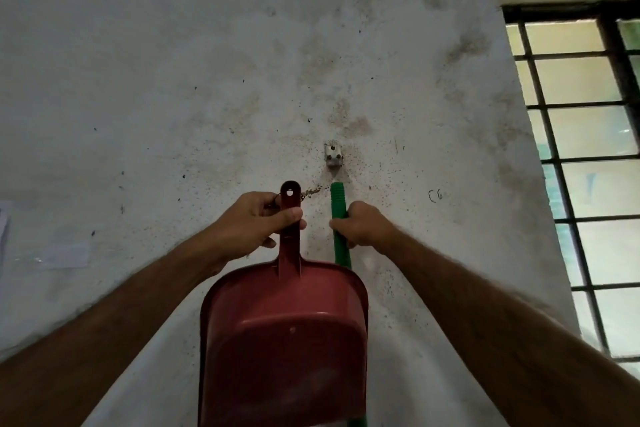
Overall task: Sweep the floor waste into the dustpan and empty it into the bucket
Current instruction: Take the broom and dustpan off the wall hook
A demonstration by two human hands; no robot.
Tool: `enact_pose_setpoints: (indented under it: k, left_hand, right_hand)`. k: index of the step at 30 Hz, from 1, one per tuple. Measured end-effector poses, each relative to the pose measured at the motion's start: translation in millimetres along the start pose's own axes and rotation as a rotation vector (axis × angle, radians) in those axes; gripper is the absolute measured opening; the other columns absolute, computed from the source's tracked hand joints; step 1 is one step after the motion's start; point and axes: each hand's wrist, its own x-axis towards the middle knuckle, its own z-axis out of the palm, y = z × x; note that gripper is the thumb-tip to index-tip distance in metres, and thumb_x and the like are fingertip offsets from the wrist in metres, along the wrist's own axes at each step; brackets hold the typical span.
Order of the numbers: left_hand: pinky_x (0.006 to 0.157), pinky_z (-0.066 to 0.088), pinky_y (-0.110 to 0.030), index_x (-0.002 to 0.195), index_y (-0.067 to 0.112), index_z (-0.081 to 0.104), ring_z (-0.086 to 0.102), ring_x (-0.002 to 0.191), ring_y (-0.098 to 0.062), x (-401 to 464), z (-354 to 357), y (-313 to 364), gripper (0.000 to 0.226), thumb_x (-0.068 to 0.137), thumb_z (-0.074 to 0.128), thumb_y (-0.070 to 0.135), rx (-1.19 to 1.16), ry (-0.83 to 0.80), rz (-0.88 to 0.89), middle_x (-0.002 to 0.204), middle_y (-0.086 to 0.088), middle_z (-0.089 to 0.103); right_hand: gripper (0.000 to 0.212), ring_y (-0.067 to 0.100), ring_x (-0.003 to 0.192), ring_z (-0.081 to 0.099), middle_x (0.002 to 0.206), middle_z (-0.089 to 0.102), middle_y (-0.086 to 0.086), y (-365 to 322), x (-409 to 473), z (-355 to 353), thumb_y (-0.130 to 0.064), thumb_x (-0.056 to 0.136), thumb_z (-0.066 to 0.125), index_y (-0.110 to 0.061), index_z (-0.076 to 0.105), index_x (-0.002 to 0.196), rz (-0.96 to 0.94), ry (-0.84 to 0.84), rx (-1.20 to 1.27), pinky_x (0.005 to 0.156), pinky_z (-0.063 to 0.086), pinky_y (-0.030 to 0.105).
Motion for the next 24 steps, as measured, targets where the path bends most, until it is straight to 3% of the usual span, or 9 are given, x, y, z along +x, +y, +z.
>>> enact_pose_setpoints:
  k: [4,8,10,13,15,19,21,24]
  left_hand:
    - [0.082,0.052,-0.027,0.112,0.020,0.073,0.072,0.096,-0.003,0,-1,-1,0.021,0.095,0.066,0.032,-0.008,-0.006,-0.008,0.099,0.008,0.078]
    - [0.084,0.051,-0.025,0.113,0.021,0.072,0.071,0.096,0.000,0,7,-7,0.022,0.098,0.061,0.035,0.012,-0.058,-0.034,0.102,0.008,0.078]
    - [0.080,0.052,-0.022,0.116,0.018,0.068,0.072,0.096,-0.005,-2,12,-11,0.026,0.101,0.055,0.034,-0.103,-0.059,-0.103,0.103,0.001,0.077]
    - [0.087,0.055,-0.036,0.117,0.010,0.062,0.073,0.096,-0.019,-11,25,-18,0.031,0.107,0.043,0.032,-0.278,-0.071,-0.192,0.095,-0.006,0.076]
    - [0.088,0.052,-0.045,0.111,0.002,0.059,0.070,0.085,-0.029,-23,38,-22,0.029,0.108,0.041,0.025,-0.511,-0.062,-0.250,0.082,-0.011,0.067]
    - [0.074,0.048,-0.039,0.106,-0.001,0.055,0.055,0.069,-0.027,-55,69,-26,0.037,0.085,0.050,0.028,-0.793,-0.083,-0.278,0.076,-0.014,0.054]
    - [0.068,0.048,-0.035,0.101,0.002,0.057,0.054,0.066,-0.023,-76,93,-33,0.041,0.081,0.066,0.036,-0.686,-0.037,-0.269,0.073,-0.010,0.054]
    - [0.056,0.051,-0.025,0.094,0.007,0.065,0.057,0.057,-0.013,-116,139,-51,0.044,0.071,0.090,0.036,-0.254,0.008,-0.206,0.062,-0.003,0.058]
  right_hand:
    - [0.039,0.023,0.087,0.068,0.097,0.065,0.006,-13,2,-24,-0.046,0.091,0.060,-0.014,0.050,0.111,-0.067,0.223,0.013,0.081,0.061,0.046]
    - [0.038,0.017,0.079,0.066,0.097,0.064,0.005,-37,2,-63,-0.043,0.097,0.057,-0.011,0.047,0.115,-0.156,0.397,0.136,0.070,0.061,0.037]
    - [0.038,0.016,0.080,0.068,0.099,0.066,0.005,-49,-6,-78,-0.044,0.096,0.056,-0.012,0.046,0.115,-0.204,0.450,0.195,0.068,0.061,0.036]
    - [0.039,0.021,0.088,0.070,0.103,0.067,0.007,-55,-28,-83,-0.043,0.095,0.056,-0.013,0.044,0.117,-0.240,0.336,0.240,0.076,0.063,0.045]
    - [0.037,0.024,0.092,0.069,0.104,0.066,0.009,-47,-49,-76,-0.041,0.096,0.056,-0.013,0.045,0.118,-0.232,0.223,0.202,0.080,0.062,0.049]
    - [0.037,0.024,0.090,0.070,0.101,0.068,0.008,-7,-104,-48,-0.046,0.098,0.055,-0.014,0.048,0.117,-0.210,0.151,0.142,0.077,0.061,0.051]
    - [0.039,0.022,0.087,0.070,0.099,0.069,0.005,17,-133,-32,-0.049,0.097,0.054,-0.016,0.049,0.117,-0.169,0.136,0.141,0.075,0.061,0.051]
    - [0.038,0.019,0.086,0.071,0.098,0.067,0.001,51,-181,-11,-0.053,0.095,0.057,-0.020,0.049,0.113,-0.112,0.128,0.180,0.071,0.062,0.050]
